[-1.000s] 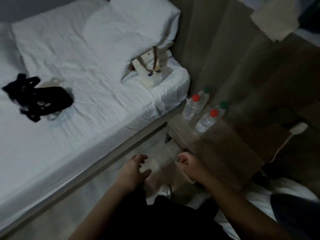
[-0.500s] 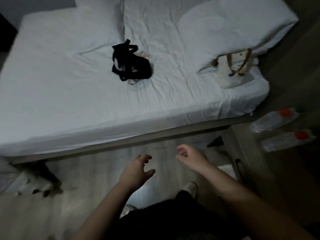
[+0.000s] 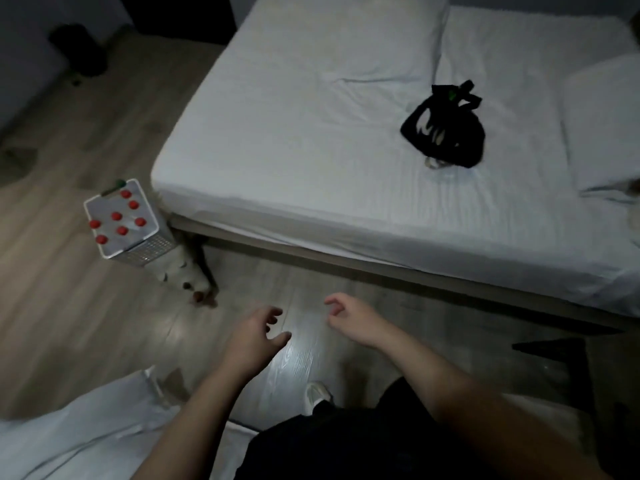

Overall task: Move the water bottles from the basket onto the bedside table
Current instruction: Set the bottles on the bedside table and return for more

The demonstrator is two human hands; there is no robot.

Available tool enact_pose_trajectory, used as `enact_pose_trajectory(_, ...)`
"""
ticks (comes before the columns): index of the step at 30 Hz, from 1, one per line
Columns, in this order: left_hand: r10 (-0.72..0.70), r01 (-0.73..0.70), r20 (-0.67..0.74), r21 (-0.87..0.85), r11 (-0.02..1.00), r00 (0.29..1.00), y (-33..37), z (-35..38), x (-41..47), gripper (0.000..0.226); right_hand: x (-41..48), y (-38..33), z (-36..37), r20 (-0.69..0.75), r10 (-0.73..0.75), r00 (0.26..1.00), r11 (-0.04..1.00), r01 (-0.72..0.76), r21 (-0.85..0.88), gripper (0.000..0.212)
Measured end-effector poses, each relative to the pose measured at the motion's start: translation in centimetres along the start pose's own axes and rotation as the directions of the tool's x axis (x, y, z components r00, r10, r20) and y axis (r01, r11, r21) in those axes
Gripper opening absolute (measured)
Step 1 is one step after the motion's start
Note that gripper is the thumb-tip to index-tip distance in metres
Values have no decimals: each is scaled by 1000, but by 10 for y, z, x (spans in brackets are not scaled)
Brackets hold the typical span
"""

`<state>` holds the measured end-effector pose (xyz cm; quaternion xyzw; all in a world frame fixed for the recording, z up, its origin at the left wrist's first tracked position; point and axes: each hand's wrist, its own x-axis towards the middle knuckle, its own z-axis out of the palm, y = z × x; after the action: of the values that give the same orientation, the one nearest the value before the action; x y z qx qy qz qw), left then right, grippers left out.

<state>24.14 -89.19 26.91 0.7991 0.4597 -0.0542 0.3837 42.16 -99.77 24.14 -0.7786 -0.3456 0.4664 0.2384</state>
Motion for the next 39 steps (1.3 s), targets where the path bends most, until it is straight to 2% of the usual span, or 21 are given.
enact_pose_trajectory(5, -77, 70, -60, -109, 992, 995, -38, -18, -5, 43, 24, -41, 22, 0, -36, 999, 995, 36, -89, 35)
enact_pose_trajectory(12, -145, 126, -115, -160, 979, 983, -74, -45, 16, 43, 72, -81, 36, 55, -74, 996, 982, 82, -168, 35)
enact_pose_trajectory(23, -260, 237, -150, -156, 959, 954, -154, -154, 117, 42, 229, -185, 56, 202, -83, 976, 953, 136, -269, 40)
enact_pose_trajectory(31, -442, 394, -214, -232, 889, 871, -205, -218, 150, 39, 318, -288, 85, 421, -165, 892, 845, 348, -407, 44)
enact_pose_trajectory(36, -528, 445, -192, -350, 824, 828, -238, -240, 175, 38, 350, -320, 105, 413, -218, 884, 836, 387, -388, 42)
enact_pose_trajectory(39, -550, 441, -212, -401, 803, 808, -267, -264, 196, 38, 369, -339, 121, 395, -181, 900, 860, 340, -381, 45)
